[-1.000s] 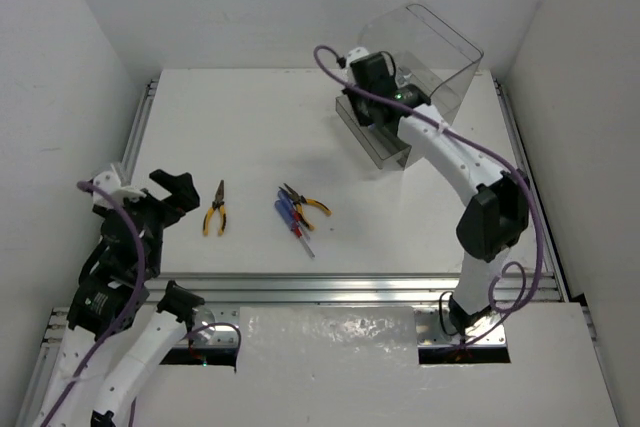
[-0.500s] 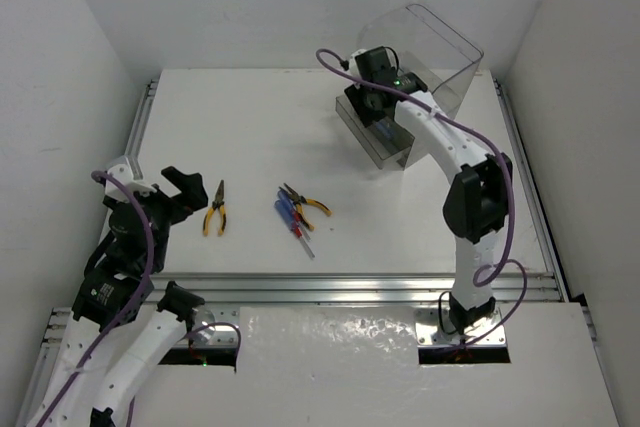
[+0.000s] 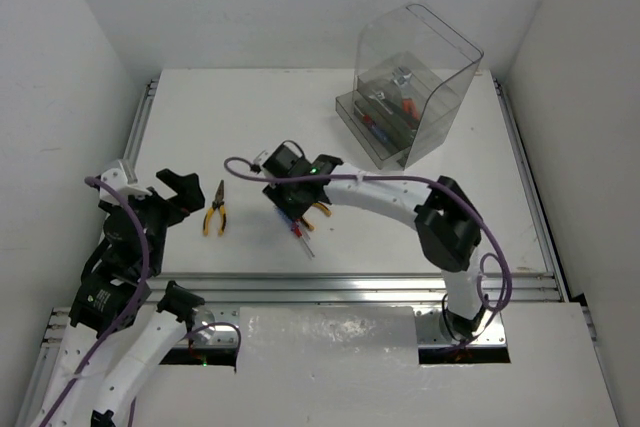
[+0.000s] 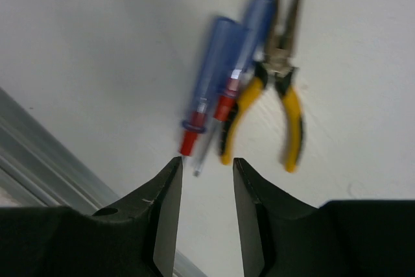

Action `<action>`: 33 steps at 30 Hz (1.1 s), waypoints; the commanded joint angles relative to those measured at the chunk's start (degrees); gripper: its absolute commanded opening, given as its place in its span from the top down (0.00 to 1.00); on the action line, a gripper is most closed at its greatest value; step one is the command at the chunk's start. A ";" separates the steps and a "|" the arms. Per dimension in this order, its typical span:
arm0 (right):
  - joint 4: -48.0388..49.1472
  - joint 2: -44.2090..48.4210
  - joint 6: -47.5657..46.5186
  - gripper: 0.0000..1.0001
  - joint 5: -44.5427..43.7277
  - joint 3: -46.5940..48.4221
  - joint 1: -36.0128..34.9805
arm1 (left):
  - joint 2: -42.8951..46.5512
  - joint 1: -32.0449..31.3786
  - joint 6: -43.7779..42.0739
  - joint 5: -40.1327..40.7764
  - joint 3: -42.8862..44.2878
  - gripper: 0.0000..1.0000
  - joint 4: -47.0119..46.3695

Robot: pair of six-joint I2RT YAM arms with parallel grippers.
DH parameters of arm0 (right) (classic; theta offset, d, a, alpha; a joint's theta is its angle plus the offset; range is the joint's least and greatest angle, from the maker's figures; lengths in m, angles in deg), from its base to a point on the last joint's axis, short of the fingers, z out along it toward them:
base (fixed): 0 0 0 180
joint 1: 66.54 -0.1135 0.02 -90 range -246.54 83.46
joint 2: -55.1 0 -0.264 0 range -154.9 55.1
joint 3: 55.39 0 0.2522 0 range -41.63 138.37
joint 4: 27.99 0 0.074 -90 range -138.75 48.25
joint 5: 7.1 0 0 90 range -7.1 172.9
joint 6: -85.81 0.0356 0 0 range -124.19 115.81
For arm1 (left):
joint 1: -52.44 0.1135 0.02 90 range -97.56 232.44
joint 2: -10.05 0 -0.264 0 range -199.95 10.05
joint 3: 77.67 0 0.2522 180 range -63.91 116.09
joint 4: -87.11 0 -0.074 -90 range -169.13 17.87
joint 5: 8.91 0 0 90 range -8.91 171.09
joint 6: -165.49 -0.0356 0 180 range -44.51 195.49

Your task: Sort the tools into containers

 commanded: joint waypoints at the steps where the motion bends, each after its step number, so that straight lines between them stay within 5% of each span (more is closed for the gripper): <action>1: 4.20 -3.06 4.90 0.63 -0.61 2.94 -1.50 | 0.97 0.33 -0.34 0.70 -0.01 0.00 -1.94; 21: 3.05 -17.30 7.10 0.65 -2.19 10.15 -3.26 | 2.38 0.33 -0.61 0.26 -0.27 0.00 -2.38; 28: 4.19 -17.22 7.89 0.88 1.12 9.45 -5.19 | 2.38 0.33 -0.61 0.17 -0.27 0.00 -2.38; 33: 5.96 -4.23 5.97 0.92 1.60 6.37 -4.76 | 2.73 0.33 -0.61 0.26 -0.36 0.00 -2.30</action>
